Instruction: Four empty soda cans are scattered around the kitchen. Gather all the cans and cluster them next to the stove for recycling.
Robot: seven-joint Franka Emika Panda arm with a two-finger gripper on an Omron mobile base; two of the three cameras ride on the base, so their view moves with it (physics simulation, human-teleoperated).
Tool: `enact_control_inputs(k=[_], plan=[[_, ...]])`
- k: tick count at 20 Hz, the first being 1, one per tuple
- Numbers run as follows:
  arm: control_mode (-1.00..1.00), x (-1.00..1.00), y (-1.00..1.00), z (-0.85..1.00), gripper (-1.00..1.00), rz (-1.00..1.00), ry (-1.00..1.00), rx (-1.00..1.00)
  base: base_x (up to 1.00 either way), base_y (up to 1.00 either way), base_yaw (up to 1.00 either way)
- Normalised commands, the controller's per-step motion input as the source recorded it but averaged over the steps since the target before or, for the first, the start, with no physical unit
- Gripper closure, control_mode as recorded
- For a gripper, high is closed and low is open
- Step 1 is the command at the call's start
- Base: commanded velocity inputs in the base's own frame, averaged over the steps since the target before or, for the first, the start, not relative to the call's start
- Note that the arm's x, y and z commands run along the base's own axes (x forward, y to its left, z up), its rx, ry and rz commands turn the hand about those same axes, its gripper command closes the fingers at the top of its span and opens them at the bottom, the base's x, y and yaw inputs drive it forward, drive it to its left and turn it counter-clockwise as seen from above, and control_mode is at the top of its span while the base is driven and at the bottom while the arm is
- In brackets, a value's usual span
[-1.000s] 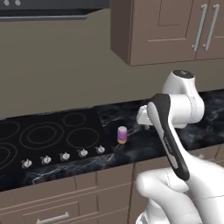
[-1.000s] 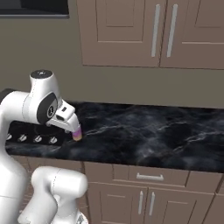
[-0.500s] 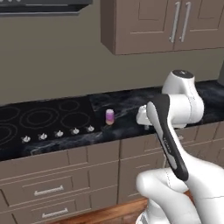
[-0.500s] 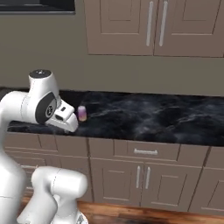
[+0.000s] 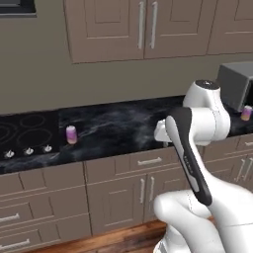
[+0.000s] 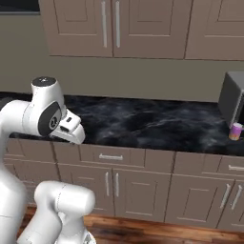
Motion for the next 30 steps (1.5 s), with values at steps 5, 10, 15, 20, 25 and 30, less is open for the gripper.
enact_control_inputs(k=[5, 10, 15, 20, 25, 30], plan=[[1.0, 0.0, 0.0, 0.0, -1.0, 0.0, 0.0, 0.0, -0.19, -1.0, 0.03], [1.0, 0.0, 0.0, 0.0, -1.0, 0.0, 0.0, 0.0, -0.08, -1.0, 0.02], [1.0, 0.0, 0.0, 0.0, -1.0, 0.0, 0.0, 0.0, -0.02, -1.0, 0.01], [1.0, 0.0, 0.0, 0.0, -1.0, 0.0, 0.0, 0.0, -0.01, -1.0, 0.02], [1.0, 0.0, 0.0, 0.0, -1.0, 0.0, 0.0, 0.0, 0.12, -0.89, 0.05], [1.0, 0.0, 0.0, 0.0, -1.0, 0.0, 0.0, 0.0, 0.45, -0.46, 0.03]])
